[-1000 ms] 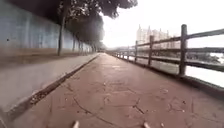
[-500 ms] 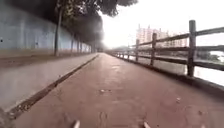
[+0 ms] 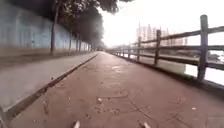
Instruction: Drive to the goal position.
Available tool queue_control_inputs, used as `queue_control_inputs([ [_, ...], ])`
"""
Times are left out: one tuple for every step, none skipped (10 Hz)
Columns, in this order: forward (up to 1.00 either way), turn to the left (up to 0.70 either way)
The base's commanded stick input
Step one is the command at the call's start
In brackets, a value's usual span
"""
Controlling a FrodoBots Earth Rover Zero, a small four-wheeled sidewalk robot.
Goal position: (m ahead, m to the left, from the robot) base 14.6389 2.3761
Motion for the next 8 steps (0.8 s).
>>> queue_control_inputs([
  [0.70, 0.00],
  [0.70, 0.00],
  [0.70, 0.00],
  [0.70, 0.00],
  [0.70, 0.00],
  [0.70, 0.00],
  [0.70, 0.00],
  [0.70, 0.00],
])
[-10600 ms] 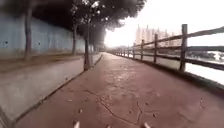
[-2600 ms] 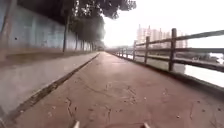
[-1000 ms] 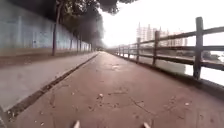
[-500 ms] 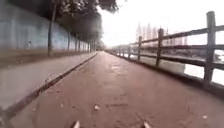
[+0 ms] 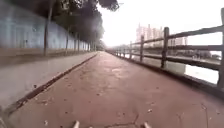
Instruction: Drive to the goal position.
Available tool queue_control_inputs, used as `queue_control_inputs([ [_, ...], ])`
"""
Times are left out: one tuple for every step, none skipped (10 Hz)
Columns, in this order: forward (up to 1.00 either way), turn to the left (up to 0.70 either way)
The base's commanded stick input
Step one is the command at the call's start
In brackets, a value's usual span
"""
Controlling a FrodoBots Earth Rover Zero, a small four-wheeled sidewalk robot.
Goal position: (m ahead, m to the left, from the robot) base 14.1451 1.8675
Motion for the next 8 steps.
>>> queue_control_inputs([
  [0.70, 0.00],
  [0.70, 0.00],
  [0.70, 0.00],
  [0.70, 0.00],
  [0.70, 0.00],
  [0.70, 0.00],
  [0.70, 0.00],
  [0.70, 0.00],
])
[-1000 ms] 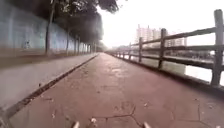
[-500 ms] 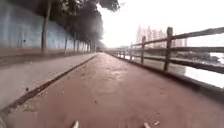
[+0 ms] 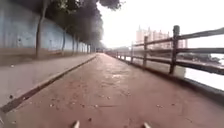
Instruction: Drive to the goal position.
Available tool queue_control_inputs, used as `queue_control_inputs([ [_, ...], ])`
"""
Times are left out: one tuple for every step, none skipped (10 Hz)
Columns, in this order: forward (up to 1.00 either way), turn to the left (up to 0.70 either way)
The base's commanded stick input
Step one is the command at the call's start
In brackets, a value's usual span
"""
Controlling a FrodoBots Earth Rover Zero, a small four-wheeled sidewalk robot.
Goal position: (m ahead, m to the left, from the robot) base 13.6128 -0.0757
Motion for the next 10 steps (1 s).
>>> queue_control_inputs([
  [0.70, 0.00],
  [0.70, 0.00],
  [0.70, 0.00],
  [0.70, 0.00],
  [0.70, 0.00],
  [0.70, 0.00],
  [0.70, 0.00],
  [0.70, 0.00],
  [0.70, 0.00],
  [0.70, 0.00],
])
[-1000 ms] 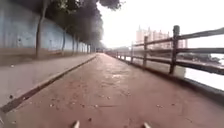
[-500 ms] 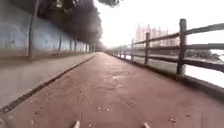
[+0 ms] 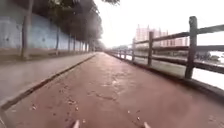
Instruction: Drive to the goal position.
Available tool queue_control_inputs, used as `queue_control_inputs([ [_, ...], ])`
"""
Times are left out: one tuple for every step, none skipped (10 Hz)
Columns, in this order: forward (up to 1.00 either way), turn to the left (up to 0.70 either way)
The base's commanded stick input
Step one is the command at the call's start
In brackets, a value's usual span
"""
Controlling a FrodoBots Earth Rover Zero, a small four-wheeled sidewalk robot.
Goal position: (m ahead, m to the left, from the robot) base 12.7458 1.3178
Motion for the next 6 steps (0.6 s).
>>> queue_control_inputs([
  [0.70, 0.00],
  [0.70, 0.00],
  [0.70, 0.00],
  [0.70, 0.00],
  [0.70, 0.00],
  [0.70, 0.00],
])
